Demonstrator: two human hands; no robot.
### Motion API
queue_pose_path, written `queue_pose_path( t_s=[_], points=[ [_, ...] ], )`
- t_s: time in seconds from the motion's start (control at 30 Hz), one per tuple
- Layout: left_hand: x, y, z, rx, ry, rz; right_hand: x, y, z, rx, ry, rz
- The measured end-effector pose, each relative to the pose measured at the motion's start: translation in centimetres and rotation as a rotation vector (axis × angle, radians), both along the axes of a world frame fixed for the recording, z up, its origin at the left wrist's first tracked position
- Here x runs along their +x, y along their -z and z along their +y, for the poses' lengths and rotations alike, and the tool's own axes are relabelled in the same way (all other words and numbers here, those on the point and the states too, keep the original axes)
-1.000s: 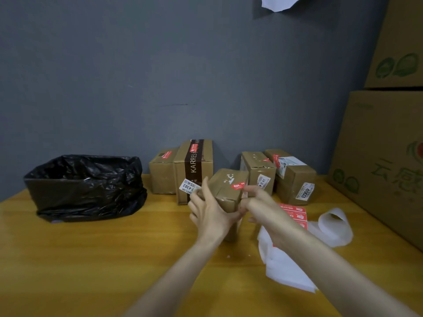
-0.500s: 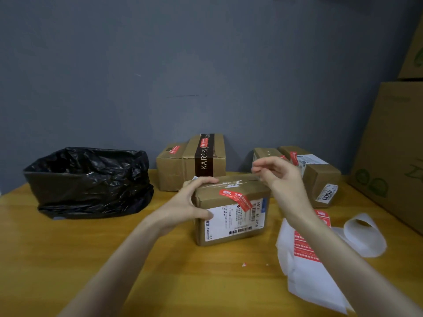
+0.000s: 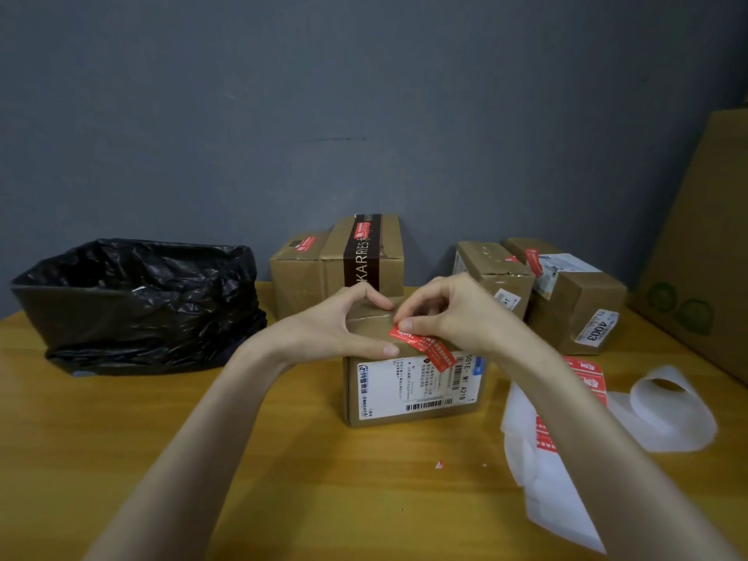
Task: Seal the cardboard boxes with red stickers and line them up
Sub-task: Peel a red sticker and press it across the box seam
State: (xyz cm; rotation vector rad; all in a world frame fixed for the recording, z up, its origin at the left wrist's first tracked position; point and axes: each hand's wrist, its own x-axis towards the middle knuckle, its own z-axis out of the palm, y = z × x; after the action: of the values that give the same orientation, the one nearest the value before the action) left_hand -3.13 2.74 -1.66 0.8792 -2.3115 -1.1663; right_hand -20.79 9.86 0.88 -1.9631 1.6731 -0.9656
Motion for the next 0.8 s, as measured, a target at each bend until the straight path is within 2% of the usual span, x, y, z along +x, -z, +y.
queue_pose_path(
  t_s=[0.13,0.53,0.8],
  points=[
    [0.13,0.32,-0.27,-0.004,0.027,0.011,0.32,0.22,-0.06,-0.075,0.022,0.052],
    [0.20,0.27,-0.09,-0.015,0.034,-0.004,0.60,0.44,-0.66,-0.092,-0.008,0.229],
    [0.18,0.29,-0.08,-0.015,0.033,-0.002,0.01,0.65,-0.82,-0.079,-0.042,0.083]
  ],
)
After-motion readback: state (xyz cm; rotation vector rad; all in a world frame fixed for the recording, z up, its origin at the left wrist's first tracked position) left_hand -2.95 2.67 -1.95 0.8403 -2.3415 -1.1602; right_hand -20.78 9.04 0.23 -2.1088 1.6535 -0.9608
